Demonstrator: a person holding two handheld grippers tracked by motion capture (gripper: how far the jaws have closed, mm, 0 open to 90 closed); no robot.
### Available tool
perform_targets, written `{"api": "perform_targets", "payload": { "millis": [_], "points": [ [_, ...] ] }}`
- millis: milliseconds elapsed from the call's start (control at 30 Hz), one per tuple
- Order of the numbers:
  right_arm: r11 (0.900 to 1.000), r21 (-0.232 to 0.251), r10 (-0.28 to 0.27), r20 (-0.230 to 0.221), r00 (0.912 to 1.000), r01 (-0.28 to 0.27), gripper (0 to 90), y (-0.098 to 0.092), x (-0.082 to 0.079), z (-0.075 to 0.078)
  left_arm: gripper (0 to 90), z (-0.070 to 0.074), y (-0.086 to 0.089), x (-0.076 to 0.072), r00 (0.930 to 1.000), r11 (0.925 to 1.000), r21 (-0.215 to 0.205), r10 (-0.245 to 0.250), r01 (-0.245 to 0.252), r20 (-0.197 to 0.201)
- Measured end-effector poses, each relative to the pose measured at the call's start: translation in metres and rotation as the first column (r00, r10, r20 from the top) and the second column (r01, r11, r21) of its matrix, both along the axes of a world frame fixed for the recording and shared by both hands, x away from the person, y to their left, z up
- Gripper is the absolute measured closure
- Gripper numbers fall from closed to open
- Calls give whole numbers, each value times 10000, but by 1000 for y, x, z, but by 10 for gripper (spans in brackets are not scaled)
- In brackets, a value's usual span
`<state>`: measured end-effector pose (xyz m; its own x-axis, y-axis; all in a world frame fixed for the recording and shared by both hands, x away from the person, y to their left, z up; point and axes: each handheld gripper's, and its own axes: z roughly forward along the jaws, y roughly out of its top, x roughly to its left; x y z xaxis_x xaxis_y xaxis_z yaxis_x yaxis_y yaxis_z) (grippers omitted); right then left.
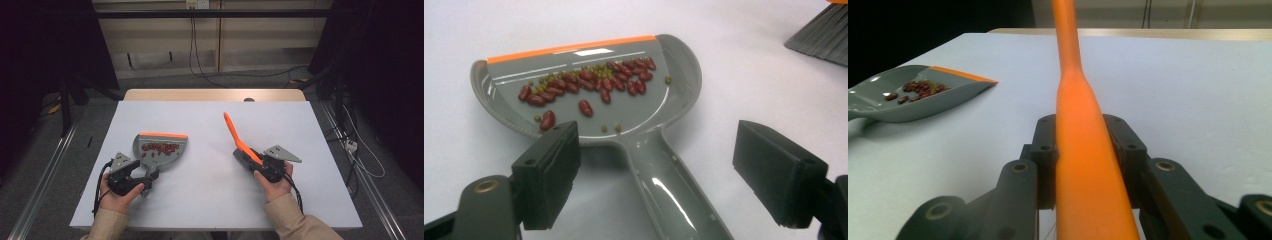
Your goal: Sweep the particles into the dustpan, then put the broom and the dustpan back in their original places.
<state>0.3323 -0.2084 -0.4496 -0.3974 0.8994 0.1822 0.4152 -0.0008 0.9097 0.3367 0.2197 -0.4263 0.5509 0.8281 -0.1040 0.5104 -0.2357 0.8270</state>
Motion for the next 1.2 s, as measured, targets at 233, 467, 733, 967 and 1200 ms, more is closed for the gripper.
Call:
{"api": "perform_targets", "payload": {
  "millis": [233,467,733,967,1200],
  "points": [
    [9988,-427,-231,-135,9996,225,665,-21,-4,0,189,5,0,1,9998,10000,-13,29,-29,189],
    [9872,-1593,-68,-12,10000,65,530,-30,-23,7,189,6,-3,2,9997,10000,9,-22,22,250],
    [9854,-1695,257,512,9984,-167,402,-42,-46,15,180,6,-7,4,9991,9997,-32,-251,252,344],
    [9918,-1141,624,470,9969,-567,265,-49,-37,13,124,10,-5,5,9960,9967,-500,-609,643,655],
    [9923,-885,923,690,9933,-860,220,-54,-36,16,85,13,-1,4,9868,9853,-1177,-1098,1239,1193]
  ]
}}
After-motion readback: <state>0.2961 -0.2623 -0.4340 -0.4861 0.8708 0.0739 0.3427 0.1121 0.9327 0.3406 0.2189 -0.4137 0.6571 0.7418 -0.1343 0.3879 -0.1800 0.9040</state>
